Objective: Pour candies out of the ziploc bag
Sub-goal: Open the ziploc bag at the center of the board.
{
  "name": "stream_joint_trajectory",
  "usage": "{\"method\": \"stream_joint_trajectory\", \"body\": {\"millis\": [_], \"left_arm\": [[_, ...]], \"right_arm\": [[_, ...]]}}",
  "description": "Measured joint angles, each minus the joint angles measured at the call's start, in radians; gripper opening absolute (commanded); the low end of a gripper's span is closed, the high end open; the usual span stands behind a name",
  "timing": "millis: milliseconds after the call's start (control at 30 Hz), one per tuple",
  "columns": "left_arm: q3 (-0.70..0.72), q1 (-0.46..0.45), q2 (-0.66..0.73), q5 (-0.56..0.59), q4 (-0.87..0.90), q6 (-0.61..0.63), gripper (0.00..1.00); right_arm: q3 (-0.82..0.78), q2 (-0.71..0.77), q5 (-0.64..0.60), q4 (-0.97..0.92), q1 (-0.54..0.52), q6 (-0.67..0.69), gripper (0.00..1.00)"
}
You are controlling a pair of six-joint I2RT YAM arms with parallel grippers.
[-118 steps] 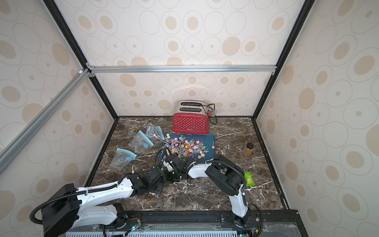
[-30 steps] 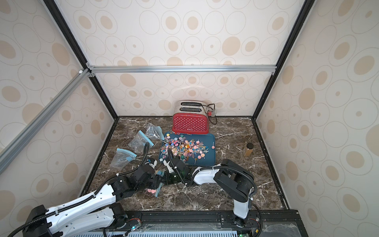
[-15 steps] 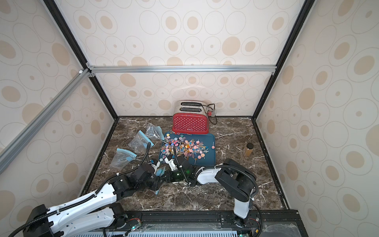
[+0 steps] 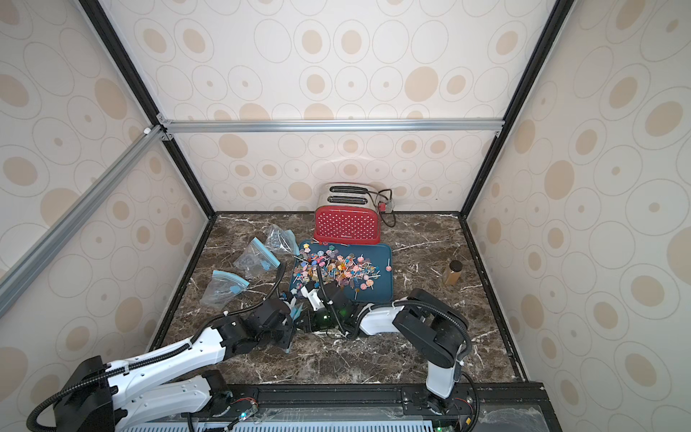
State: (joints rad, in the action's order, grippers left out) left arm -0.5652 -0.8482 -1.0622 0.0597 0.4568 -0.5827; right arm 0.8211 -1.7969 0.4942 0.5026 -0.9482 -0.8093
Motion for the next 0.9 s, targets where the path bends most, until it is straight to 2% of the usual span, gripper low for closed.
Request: {"method": "stream_joint_trajectory", "body": {"millis": [133, 267, 400, 700, 900], "left_arm": [[0.0, 0.0, 0.007, 0.0, 0.002, 0.0, 0.29], [0.0, 0.0, 0.024, 0.003, 0.011, 0.0, 0.38], [0.0, 0.0, 0.033, 0.013, 0.02, 0.0, 0.4], [0.0, 0.0, 0.034, 0.021, 0.022, -0.002, 0.37], [0.0, 0.0, 0.036, 0.024, 0.02, -0.004, 0.29]], "right_arm": [[0.0, 0.0, 0.0, 0.0, 0.0, 0.006, 0.0], [0.0, 0.0, 0.001, -0.002, 0.0, 0.008, 0.0], [0.0, 0.0, 0.003, -0.002, 0.0, 0.008, 0.0], [0.0, 0.0, 0.003, -0.002, 0.0, 0.011, 0.0], [0.0, -0.001, 0.002, -0.002, 0.0, 0.011, 0.0]]}}
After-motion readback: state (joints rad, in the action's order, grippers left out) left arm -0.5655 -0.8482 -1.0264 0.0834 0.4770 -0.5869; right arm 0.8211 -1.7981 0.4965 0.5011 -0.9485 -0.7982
